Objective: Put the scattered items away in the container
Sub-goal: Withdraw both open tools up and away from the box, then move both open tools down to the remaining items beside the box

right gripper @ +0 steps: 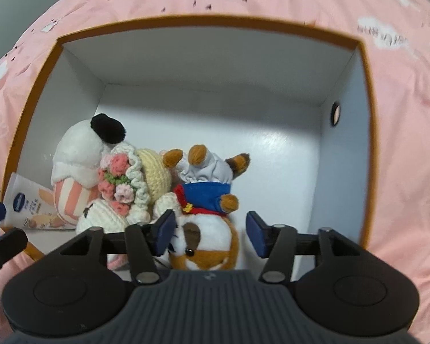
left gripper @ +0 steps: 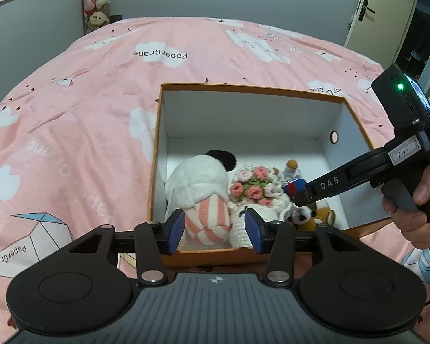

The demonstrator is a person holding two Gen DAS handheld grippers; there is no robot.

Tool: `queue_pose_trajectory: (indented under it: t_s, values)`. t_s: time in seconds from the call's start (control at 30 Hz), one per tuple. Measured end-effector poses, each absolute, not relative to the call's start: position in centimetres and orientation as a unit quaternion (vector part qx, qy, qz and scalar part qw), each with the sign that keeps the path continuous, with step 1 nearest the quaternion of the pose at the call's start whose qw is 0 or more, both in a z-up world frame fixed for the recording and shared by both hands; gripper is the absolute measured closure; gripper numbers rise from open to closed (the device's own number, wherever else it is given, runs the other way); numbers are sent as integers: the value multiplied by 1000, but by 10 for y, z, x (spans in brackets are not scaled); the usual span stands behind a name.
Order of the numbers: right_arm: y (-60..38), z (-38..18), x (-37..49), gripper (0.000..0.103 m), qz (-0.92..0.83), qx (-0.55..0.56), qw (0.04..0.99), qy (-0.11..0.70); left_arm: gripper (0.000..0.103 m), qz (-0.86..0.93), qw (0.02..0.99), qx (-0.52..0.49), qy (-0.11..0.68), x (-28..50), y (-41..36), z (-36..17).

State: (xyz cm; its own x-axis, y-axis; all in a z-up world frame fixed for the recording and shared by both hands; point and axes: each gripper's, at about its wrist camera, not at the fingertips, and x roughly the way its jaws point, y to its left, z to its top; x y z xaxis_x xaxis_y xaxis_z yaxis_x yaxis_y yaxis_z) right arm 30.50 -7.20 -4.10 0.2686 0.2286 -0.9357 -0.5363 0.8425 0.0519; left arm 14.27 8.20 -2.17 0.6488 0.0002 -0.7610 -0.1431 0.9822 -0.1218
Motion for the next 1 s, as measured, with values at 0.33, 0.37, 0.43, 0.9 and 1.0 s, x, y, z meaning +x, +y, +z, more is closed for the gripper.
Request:
queue_pose_trajectory:
  t_s: [0.33, 0.37, 0.43, 0.9, 1.0]
  values:
    - [-92, -8, 264, 26, 255, -177, 834, 457, 43, 35, 914, -72, 397, 126, 59, -19]
    - [-93, -4, 257, 25, 259, -179, 841, 440, 43, 35, 916, -69, 393, 124, 57, -18]
    - [-97, 4, 241, 21, 266, -180, 855, 408, 41, 33, 920, -62, 387, 121, 53, -17]
    - [-146, 7, 168, 9, 203, -114, 928, 292, 14, -63, 910, -88, 401, 97, 37, -21]
    - [-153, 4, 159, 7, 190, -113, 930, 293, 14, -60, 911, -97, 397, 93, 35, -23]
